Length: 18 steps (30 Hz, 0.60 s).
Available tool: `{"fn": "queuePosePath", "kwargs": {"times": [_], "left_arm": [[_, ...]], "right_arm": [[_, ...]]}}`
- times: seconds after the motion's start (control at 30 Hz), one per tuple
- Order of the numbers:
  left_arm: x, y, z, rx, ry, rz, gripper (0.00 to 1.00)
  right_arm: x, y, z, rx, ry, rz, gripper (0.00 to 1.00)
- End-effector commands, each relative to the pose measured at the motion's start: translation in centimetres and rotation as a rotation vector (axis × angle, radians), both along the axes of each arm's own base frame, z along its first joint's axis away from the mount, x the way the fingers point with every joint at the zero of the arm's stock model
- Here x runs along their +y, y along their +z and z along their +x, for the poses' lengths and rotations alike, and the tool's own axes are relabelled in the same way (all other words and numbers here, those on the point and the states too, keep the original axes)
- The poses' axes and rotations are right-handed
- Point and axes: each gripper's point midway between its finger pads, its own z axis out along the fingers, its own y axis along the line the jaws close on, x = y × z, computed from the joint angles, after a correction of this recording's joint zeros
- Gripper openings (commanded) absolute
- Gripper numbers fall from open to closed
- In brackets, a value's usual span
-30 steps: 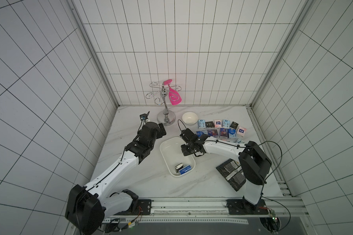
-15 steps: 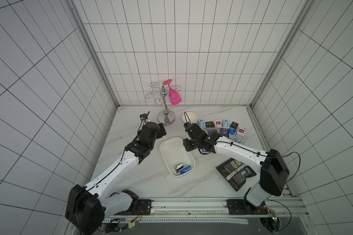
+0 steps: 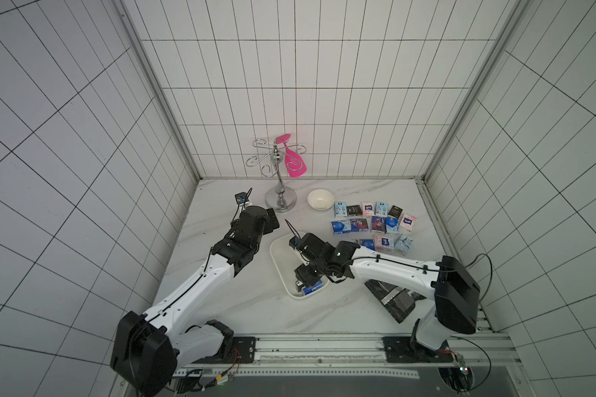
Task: Take the pocket tissues out of the storage box
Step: Pick up the pocket tissues from the storage box.
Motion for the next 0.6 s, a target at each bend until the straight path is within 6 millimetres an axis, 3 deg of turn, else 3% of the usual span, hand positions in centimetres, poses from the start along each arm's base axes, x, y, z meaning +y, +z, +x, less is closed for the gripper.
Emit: {"fn": "queuePosePath", "kwargs": {"times": [0.0,0.57], "left_arm": [[0.4,0.7,-0.1,-0.013,0.009,0.007,0.99],[0.2,0.7,-0.1,-0.015,0.001,-0.004,0.98]], "right_arm": [[-0.1,-1.1,-0.3,0.000,0.002,-0.046,0.65],[1.1,-2.2,-1.1,0.008,-0.003,-0.060,0.67]]}}
